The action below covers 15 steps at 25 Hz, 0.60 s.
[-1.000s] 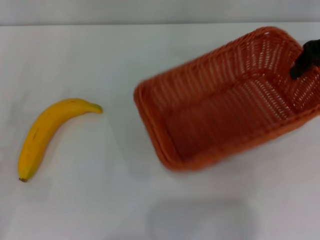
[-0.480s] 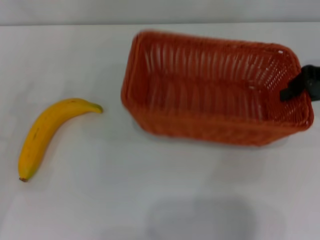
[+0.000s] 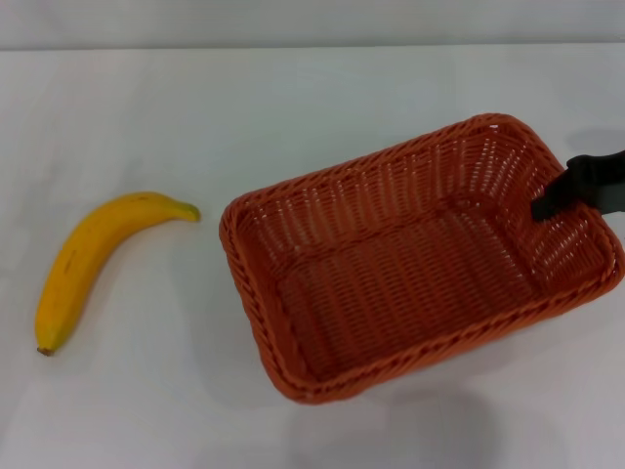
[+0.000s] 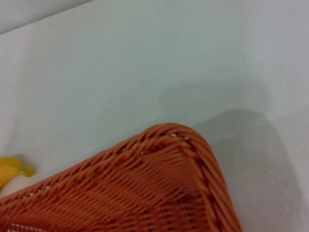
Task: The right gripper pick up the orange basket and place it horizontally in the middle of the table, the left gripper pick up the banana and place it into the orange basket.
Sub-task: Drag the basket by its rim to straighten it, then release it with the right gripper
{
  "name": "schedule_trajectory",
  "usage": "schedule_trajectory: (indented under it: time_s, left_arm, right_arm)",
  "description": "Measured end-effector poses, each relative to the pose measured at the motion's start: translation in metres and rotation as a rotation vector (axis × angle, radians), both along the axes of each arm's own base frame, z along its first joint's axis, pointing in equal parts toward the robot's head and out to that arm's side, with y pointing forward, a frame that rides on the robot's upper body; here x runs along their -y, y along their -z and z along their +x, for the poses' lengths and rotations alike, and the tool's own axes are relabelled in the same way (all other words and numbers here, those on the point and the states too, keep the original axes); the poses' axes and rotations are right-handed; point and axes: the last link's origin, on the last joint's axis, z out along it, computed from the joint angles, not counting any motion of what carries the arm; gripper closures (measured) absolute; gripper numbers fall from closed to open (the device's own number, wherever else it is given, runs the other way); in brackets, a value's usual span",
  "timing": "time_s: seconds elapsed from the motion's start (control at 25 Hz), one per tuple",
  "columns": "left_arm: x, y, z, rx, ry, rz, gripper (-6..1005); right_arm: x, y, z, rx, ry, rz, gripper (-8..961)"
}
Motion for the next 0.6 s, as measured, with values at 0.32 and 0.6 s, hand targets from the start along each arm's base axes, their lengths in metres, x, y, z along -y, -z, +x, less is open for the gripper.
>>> schedule_trajectory:
  time_s: [0.32,0.6]
  left_arm:
    - [0.007,0.003,-0.004,0.011,-0.016,0.003,116]
    - [0.008,0.007,-0.004,0.017,-0.018,0.001,116]
  right_arm:
    - [0.005,0.001,0.008,-0.006,0.023,0.001,812]
    - [0.009,0.002,0.012,-0.009,0.042,-0.007,814]
